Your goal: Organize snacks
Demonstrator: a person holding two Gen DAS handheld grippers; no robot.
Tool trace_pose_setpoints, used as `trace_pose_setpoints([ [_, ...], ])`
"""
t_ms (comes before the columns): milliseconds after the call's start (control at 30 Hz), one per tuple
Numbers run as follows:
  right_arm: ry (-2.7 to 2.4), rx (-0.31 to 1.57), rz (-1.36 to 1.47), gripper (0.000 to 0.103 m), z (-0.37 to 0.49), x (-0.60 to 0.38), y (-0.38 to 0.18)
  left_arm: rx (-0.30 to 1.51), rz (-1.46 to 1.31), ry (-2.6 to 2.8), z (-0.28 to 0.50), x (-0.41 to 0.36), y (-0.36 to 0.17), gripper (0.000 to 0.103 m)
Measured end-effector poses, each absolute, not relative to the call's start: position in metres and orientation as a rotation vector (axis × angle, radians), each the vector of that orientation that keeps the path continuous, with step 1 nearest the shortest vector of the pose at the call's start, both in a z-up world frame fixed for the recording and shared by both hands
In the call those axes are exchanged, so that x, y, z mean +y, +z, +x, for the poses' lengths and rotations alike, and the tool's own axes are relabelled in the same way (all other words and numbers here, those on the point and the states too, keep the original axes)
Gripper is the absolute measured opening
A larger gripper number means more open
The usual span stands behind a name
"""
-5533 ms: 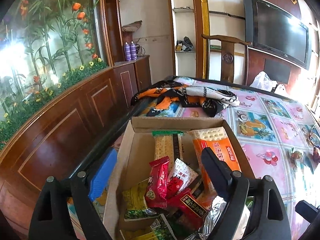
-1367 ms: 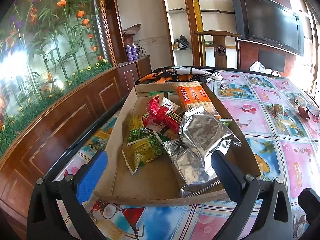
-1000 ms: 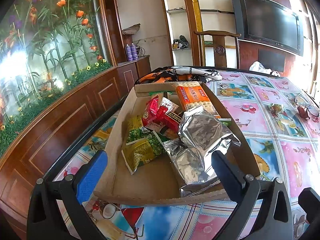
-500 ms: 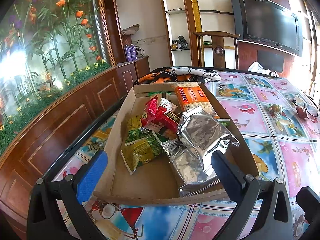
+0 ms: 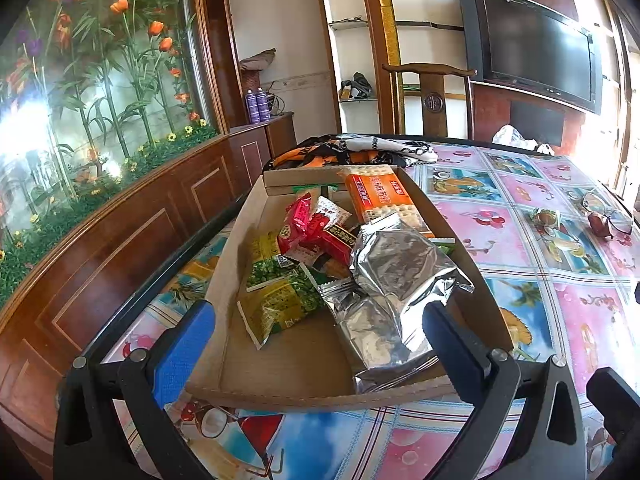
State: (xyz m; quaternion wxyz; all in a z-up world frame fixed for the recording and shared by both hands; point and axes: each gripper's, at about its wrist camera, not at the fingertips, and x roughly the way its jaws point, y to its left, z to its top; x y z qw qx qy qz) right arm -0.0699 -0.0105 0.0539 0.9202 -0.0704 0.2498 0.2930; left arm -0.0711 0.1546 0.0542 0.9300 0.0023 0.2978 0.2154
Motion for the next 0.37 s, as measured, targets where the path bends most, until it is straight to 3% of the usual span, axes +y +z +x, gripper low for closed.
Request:
trace_pose_setpoints([
  [367,0.565,0.51,-0.148,0.102,-0.0662,-0.0131,0.0516,0.623,-0.009,0.446,-0.0714,0.1587,0.0546,0.103],
])
